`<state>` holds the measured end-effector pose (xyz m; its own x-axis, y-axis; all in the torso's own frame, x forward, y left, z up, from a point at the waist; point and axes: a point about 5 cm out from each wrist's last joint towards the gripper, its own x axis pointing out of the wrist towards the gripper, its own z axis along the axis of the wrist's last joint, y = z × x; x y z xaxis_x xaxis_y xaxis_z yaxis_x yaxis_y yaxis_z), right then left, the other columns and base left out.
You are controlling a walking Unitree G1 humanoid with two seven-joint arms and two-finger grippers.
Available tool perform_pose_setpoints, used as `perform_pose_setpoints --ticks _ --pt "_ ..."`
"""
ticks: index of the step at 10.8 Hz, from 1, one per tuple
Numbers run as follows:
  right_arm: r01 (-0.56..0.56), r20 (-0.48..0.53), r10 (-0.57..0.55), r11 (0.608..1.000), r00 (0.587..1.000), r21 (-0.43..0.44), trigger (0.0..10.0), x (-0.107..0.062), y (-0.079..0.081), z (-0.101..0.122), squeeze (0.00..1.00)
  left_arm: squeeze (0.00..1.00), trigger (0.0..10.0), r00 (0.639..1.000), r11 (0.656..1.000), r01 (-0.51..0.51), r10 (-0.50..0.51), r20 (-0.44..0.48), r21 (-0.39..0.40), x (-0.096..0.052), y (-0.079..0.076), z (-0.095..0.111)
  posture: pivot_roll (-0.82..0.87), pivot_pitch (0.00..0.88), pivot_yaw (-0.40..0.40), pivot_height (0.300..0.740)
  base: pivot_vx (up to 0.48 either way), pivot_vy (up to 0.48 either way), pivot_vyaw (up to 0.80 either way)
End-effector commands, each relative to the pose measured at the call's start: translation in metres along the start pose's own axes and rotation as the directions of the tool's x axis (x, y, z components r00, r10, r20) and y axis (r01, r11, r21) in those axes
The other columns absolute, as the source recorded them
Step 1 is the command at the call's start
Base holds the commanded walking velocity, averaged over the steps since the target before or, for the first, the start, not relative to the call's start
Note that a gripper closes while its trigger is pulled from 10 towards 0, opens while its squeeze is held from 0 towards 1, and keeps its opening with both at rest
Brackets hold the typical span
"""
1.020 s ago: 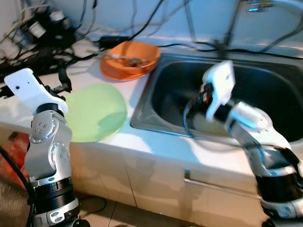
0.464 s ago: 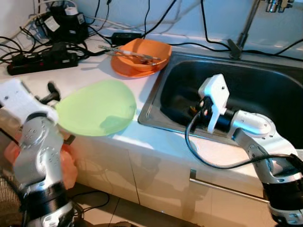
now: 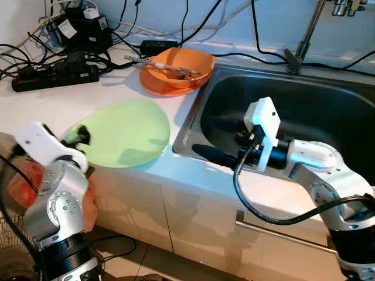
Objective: Kitchen organization
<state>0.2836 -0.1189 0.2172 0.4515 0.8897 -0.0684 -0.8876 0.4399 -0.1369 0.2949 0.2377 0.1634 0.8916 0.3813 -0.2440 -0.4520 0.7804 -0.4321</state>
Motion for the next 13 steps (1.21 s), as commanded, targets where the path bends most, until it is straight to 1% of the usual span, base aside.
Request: perform_pose_setpoints --ticks 1,2,3,6,7,9,11,13 --pt "-0.026 0.022 0.027 1.000 0.999 -0.008 10.0 -0.001 0.004 0.005 0.00 0.00 10.0 0.999 1.000 -0.007 0.006 -0.040 -0.020 0.002 -0.002 -0.004 0.14 0.055 0.068 0.740 0.000 0.000 0.00" --pt "-0.024 0.023 0.024 1.000 0.999 -0.010 10.0 0.000 0.005 0.004 0.00 0.00 10.0 0.997 0.999 0.003 -0.007 -0.075 -0.052 0.004 -0.006 -0.009 0.14 0.057 0.067 0.740 0.000 0.000 0.00" --pt "-0.019 0.016 0.019 1.000 1.000 -0.014 10.0 0.001 0.004 0.002 0.00 0.00 10.0 0.994 0.995 0.035 -0.045 -0.105 -0.097 0.005 -0.012 -0.012 0.14 0.057 0.068 0.740 0.000 0.000 0.00" --pt "-0.008 0.012 0.008 0.999 1.000 -0.032 10.0 0.002 0.003 0.003 0.00 0.00 10.0 0.976 0.980 0.104 -0.133 -0.174 -0.167 0.008 -0.025 -0.019 0.13 0.060 0.067 0.740 0.000 0.000 0.00" --pt "-0.004 0.010 0.004 0.999 1.000 -0.038 10.0 0.002 0.003 0.004 0.00 0.00 10.0 0.963 0.974 0.152 -0.184 -0.198 -0.169 0.009 -0.033 -0.019 0.12 0.059 0.067 0.740 0.000 0.000 0.00" --pt "-0.004 -0.002 0.004 0.999 1.000 -0.044 10.0 0.001 0.003 0.003 0.00 0.00 10.0 0.955 0.966 0.197 -0.227 -0.191 -0.166 0.008 -0.042 -0.016 0.12 0.062 0.067 0.740 0.000 0.000 0.00" --pt "-0.003 -0.009 0.003 0.999 1.000 -0.048 10.0 0.001 0.002 0.001 0.00 0.00 10.0 0.955 0.968 0.202 -0.229 -0.189 -0.152 0.006 -0.043 -0.014 0.13 0.062 0.066 0.740 0.000 0.000 0.00" --pt "-0.008 -0.015 0.008 0.999 1.000 -0.052 10.0 0.002 0.002 0.000 0.00 0.00 10.0 0.957 0.970 0.212 -0.230 -0.175 -0.120 0.002 -0.045 -0.013 0.13 0.061 0.064 0.740 0.000 0.000 0.00"
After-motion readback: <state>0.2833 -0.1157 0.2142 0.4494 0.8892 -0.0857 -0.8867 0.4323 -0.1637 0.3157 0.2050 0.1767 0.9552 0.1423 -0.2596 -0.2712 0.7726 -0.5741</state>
